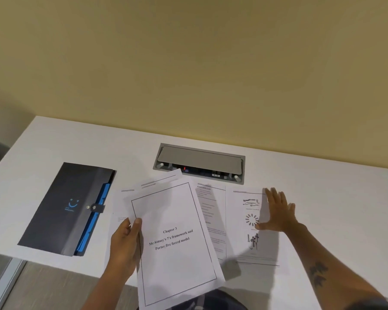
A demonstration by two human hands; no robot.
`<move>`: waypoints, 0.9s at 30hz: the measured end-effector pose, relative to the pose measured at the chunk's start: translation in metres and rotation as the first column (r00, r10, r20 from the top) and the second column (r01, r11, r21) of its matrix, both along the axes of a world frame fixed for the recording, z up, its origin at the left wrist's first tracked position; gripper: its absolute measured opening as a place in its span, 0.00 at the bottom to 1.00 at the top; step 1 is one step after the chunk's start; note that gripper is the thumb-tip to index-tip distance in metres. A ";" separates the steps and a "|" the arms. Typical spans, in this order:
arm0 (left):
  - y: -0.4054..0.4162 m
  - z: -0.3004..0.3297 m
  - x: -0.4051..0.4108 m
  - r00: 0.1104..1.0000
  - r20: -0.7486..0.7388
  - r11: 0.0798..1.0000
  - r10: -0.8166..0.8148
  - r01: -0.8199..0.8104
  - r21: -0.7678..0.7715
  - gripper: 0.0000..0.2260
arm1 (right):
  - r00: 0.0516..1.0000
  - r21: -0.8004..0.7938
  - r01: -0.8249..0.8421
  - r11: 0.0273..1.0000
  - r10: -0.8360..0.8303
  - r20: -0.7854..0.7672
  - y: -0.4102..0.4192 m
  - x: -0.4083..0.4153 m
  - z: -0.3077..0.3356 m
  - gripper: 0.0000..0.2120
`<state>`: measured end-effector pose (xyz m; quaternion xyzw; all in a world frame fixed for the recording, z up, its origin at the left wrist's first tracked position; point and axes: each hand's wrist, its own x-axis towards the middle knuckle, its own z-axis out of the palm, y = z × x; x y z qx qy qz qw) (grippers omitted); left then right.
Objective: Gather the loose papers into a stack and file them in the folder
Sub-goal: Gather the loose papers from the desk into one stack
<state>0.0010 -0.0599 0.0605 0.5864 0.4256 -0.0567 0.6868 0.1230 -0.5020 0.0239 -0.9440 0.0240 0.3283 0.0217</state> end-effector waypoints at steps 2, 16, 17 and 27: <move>-0.002 0.001 -0.003 1.000 0.001 1.000 0.020 -0.020 -0.007 0.13 | 1.000 0.007 0.008 1.000 -0.009 0.016 -0.002 -0.001 -0.005 0.70; -0.021 0.014 0.001 0.998 0.040 0.996 0.055 -0.052 -0.079 0.10 | 0.804 0.364 0.472 0.803 -0.562 0.194 0.003 -0.066 -0.027 0.52; -0.021 0.015 0.002 0.998 0.045 0.996 0.051 -0.048 -0.079 0.11 | 0.769 0.406 0.508 0.760 -0.612 0.184 0.001 -0.071 -0.028 0.46; -0.014 0.027 0.008 0.993 0.121 0.991 -0.013 0.029 -0.130 0.12 | 0.609 0.749 0.447 0.490 -0.780 0.147 -0.002 -0.090 0.017 0.08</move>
